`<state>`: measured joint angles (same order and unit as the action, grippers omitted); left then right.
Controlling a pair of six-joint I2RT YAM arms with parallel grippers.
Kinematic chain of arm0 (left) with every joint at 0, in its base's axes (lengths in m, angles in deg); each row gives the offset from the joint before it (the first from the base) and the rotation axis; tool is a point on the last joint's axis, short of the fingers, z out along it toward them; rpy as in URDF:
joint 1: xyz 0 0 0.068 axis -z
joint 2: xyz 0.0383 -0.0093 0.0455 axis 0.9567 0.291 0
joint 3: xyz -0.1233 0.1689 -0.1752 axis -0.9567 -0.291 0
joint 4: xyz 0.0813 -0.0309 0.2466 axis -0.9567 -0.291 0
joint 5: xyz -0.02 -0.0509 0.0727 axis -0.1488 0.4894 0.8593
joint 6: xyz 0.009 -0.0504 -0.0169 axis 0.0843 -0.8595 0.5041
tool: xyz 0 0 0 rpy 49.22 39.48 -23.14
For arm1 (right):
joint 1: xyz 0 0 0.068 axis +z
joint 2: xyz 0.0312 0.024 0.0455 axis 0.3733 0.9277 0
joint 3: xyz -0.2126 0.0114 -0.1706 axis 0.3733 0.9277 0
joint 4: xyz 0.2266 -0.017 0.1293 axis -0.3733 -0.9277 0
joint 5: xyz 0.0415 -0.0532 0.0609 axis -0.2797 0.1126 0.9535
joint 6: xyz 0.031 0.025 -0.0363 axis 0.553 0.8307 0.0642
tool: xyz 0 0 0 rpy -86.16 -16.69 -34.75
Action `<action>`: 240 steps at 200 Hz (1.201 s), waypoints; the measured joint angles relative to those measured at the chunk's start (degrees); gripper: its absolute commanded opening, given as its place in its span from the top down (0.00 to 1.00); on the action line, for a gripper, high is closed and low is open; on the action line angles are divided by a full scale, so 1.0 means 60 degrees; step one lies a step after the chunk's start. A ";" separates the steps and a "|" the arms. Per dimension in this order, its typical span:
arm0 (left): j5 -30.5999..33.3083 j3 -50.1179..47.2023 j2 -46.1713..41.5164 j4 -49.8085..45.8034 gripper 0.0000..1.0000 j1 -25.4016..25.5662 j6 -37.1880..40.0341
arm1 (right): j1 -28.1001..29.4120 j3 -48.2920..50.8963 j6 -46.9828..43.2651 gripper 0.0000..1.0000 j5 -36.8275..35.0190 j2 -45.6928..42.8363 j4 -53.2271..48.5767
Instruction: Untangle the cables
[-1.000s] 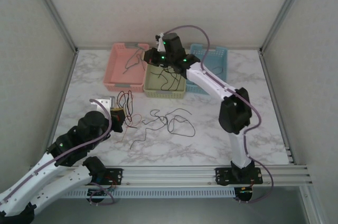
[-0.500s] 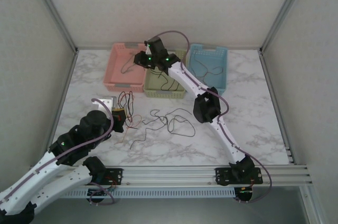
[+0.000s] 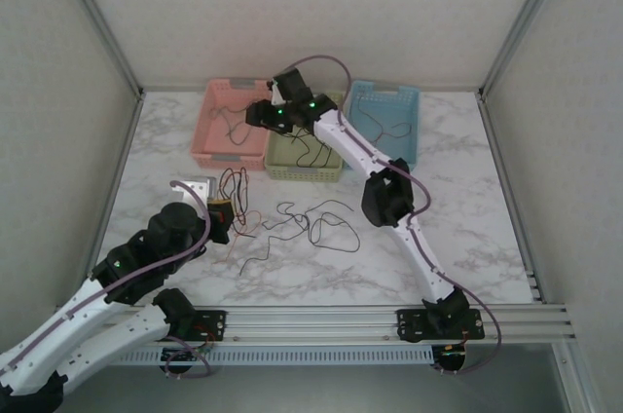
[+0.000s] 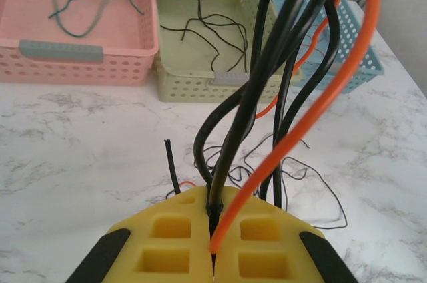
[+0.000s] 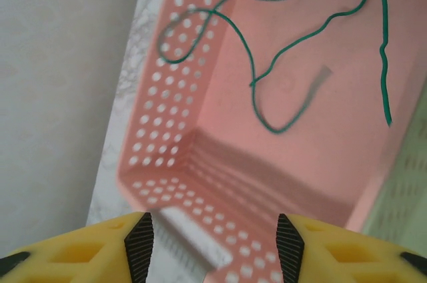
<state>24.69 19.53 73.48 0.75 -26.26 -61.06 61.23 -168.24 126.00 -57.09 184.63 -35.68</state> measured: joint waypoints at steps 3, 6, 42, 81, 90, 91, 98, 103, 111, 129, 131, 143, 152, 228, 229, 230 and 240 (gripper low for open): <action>-0.0047 0.0000 0.0018 0.0022 1.00 0.0000 0.0004 | 0.0000 0.0310 -0.0069 0.47 0.0004 -0.0302 0.0000; -0.0106 0.0000 0.0051 0.0069 1.00 0.0000 0.0004 | 0.0000 0.0535 -0.0135 0.47 -0.0007 -0.0576 -0.0033; -0.0798 0.0004 0.0528 0.0404 1.00 0.0000 0.0146 | 0.0000 0.3931 -0.1133 0.48 -0.0248 -0.4754 0.0455; -0.1767 0.0135 0.1096 0.0750 1.00 0.0000 0.0517 | 0.0018 0.8200 -0.2193 0.55 -0.0616 -0.9446 0.1712; -0.1996 0.0219 0.1202 0.0816 1.00 0.0000 0.0612 | 0.0018 0.9205 -0.2382 0.57 -0.0616 -1.0316 0.2000; -0.2011 0.0226 0.1206 0.0820 1.00 0.0000 0.0616 | 0.0022 0.9362 -0.2379 0.57 -0.0608 -1.0437 0.2044; -0.2186 0.0291 0.1275 0.0892 1.00 0.0000 0.0688 | 0.0022 1.0094 -0.2484 0.58 -0.0586 -1.1009 0.2233; -0.2302 0.0324 0.1330 0.0965 1.00 0.0000 0.0750 | 0.0018 1.0630 -0.2586 0.60 -0.0557 -1.1428 0.2324; -0.2503 0.0386 0.1392 0.1049 1.00 -0.0004 0.0809 | 0.0018 1.1475 -0.2688 0.61 -0.0474 -1.2007 0.2517; -0.3016 0.0495 0.1570 0.1300 1.00 -0.0007 0.0933 | 0.0018 1.2907 -0.2918 0.60 -0.0189 -1.2979 0.2645; -0.3049 0.0506 0.1585 0.1315 1.00 -0.0007 0.0940 | 0.0018 1.3034 -0.2947 0.61 -0.0157 -1.3063 0.2659; -0.3373 0.0601 0.1738 0.1428 1.00 -0.0007 0.1009 | 0.0018 1.3591 -0.3075 0.60 0.0087 -1.3475 0.2659; -0.3570 0.0707 0.1876 0.1450 1.00 -0.0007 0.1045 | 0.0018 1.3861 -0.3166 0.61 0.0306 -1.3704 0.2663; -0.3985 0.1177 0.2572 0.1596 1.00 -0.0007 0.1330 | 0.0463 1.4790 -0.2667 0.64 0.1869 -1.4152 0.3792; -0.3985 0.1180 0.2583 0.1596 1.00 -0.0007 0.1330 | 0.0492 1.4790 -0.2645 0.64 0.1876 -1.4141 0.3821; -0.3985 0.1184 0.2590 0.1596 1.00 -0.0007 0.1330 | 0.0506 1.4790 -0.2641 0.63 0.1876 -1.4134 0.3832; -0.3989 0.1198 0.2648 0.1599 1.00 -0.0007 0.1330 | 0.0623 1.4790 -0.2597 0.60 0.1909 -1.4043 0.3993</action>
<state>0.76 26.72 89.37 10.35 -26.30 -53.08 64.97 -79.50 110.41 -45.64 100.37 -11.73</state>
